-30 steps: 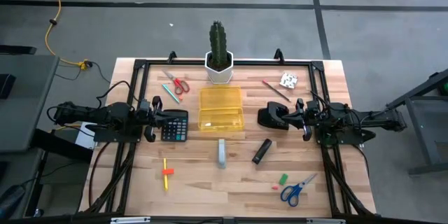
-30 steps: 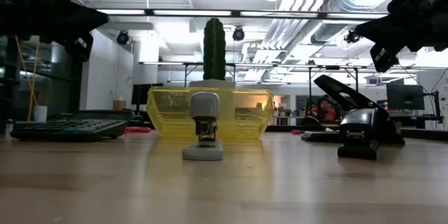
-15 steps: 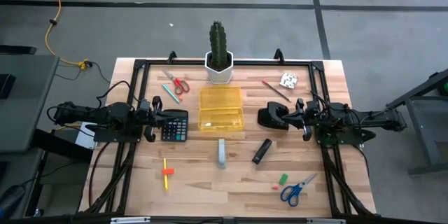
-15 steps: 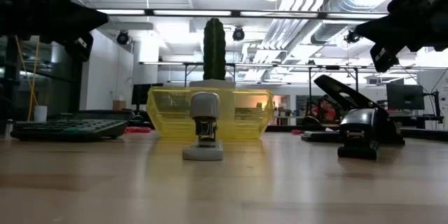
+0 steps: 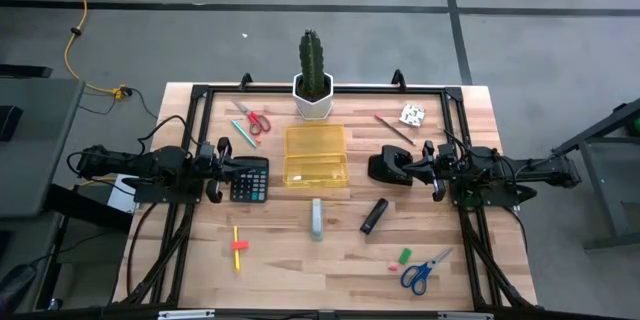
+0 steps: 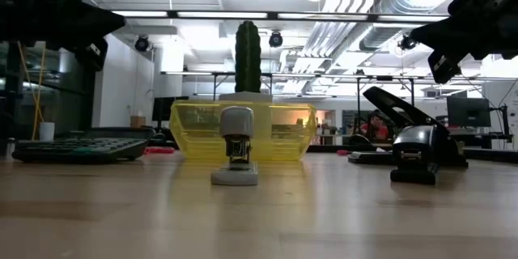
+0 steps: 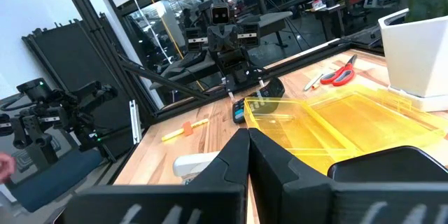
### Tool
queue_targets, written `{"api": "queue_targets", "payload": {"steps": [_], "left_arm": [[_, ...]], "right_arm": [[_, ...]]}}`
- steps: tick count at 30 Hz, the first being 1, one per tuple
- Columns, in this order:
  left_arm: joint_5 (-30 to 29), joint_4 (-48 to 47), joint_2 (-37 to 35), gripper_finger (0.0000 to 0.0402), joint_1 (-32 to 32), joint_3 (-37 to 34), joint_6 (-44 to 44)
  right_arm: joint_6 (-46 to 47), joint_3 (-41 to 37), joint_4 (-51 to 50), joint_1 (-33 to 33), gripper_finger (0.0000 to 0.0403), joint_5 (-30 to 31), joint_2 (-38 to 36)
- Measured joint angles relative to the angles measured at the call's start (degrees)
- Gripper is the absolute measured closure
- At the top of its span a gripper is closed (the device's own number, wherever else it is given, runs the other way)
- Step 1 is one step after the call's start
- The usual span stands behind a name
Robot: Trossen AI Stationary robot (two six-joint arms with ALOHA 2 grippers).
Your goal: Pick & place school supplies into a supply box
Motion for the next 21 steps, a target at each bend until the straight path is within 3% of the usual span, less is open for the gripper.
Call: {"api": "queue_targets", "payload": {"steps": [21], "left_arm": [[0.00,0.00,0.00,0.0401,-0.01,0.00,-0.01]], "right_arm": [[-1.49,0.00,0.44,0.01,0.0402,0.86,0.00]]}}
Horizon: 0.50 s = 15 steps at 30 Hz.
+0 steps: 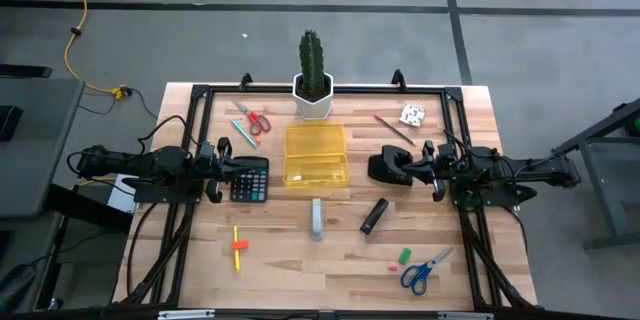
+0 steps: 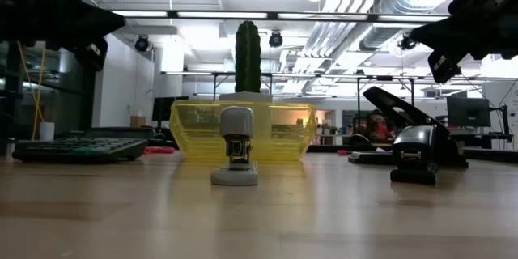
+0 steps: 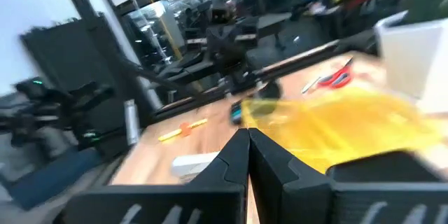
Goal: Pick & place school supplies into a supply box
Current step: Put the black pencil into the yellow supply box
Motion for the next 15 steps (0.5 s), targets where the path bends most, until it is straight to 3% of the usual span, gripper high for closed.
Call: {"api": "queue_targets", "payload": {"steps": [3,9,12,15], "left_arm": [[0.00,-0.01,0.00,0.0401,0.01,0.00,0.01],[0.00,-0.01,0.00,0.0401,0.00,-0.02,-0.01],[0.00,0.01,0.00,0.0401,0.01,0.00,0.01],[0.00,-0.01,0.00,0.0401,0.00,0.00,0.00]], "right_arm": [[-0.46,0.00,5.93,-0.02,0.0402,5.54,0.02],[-2.70,0.00,35.12,-0.02,0.0402,25.12,-0.04],[-9.72,0.14,45.42,-0.04,0.0402,27.85,-0.04],[-14.36,3.88,43.71,-0.02,0.0402,27.33,1.40]]}}
